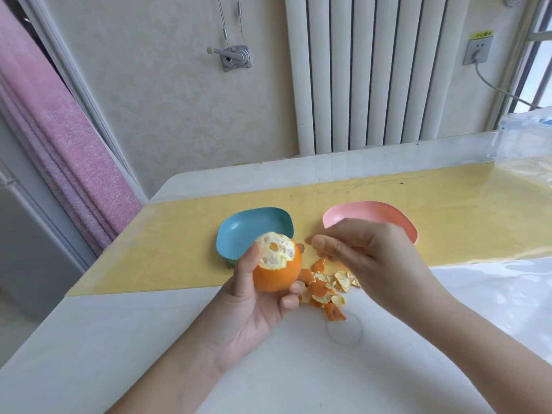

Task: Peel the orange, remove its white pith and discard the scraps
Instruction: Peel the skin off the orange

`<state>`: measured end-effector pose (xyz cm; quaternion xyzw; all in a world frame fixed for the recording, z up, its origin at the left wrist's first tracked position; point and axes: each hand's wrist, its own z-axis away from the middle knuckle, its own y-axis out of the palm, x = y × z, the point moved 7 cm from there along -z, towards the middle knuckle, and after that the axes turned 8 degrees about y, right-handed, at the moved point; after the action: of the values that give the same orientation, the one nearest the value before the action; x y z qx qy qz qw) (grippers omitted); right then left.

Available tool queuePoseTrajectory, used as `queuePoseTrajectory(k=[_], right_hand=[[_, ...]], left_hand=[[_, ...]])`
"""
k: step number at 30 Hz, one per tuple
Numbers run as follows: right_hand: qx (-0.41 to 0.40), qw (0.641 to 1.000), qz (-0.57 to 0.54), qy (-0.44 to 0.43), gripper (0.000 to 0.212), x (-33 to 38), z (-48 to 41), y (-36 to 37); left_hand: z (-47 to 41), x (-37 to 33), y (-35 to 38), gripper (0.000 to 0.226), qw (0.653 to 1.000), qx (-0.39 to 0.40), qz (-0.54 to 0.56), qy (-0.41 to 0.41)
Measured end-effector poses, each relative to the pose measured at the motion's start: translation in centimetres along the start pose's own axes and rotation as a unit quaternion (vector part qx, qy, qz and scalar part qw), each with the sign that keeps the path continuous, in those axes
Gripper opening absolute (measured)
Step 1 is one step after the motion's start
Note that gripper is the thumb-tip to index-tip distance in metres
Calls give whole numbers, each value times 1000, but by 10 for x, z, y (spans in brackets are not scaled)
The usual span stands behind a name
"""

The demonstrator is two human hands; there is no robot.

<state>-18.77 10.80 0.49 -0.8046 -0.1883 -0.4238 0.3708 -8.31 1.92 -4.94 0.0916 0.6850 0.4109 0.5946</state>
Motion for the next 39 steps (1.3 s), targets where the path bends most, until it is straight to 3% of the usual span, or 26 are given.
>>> queuePoseTrajectory(k=[2, 3, 5, 8, 12, 18, 23, 26, 33, 39], right_hand=[[16, 996, 89, -24, 39, -2, 2, 9], [12, 994, 97, -41, 37, 1, 3, 9], [1, 994, 56, -94, 29, 14, 6, 5], [18, 983, 24, -183, 31, 31, 16, 8], [48, 975, 68, -208, 45, 34, 21, 21], [43, 968, 90, -230, 37, 35, 20, 19], [83, 969, 88, -216, 49, 31, 16, 19], [113, 967, 91, -209, 44, 29, 17, 21], [56, 969, 75, -228, 29, 31, 19, 18], [5, 968, 73, -239, 36, 35, 22, 17]], left_hand=[[-2, -2, -5, 89, 999, -29, -33, 17], [-3, -2, -7, 79, 998, -41, -40, 21], [-1, -4, -7, 52, 997, -51, -46, 23], [0, -7, -2, 40, 997, -24, -65, 41], [2, -13, 1, 22, 981, 1, -155, 114], [3, -16, -2, 38, 952, 14, -259, 162], [4, -9, -1, 56, 952, 44, -273, 132], [5, -4, 0, 68, 945, 73, -299, 110], [3, -12, -2, 32, 961, 47, -247, 115], [3, -17, -2, 33, 962, 35, -223, 156]])
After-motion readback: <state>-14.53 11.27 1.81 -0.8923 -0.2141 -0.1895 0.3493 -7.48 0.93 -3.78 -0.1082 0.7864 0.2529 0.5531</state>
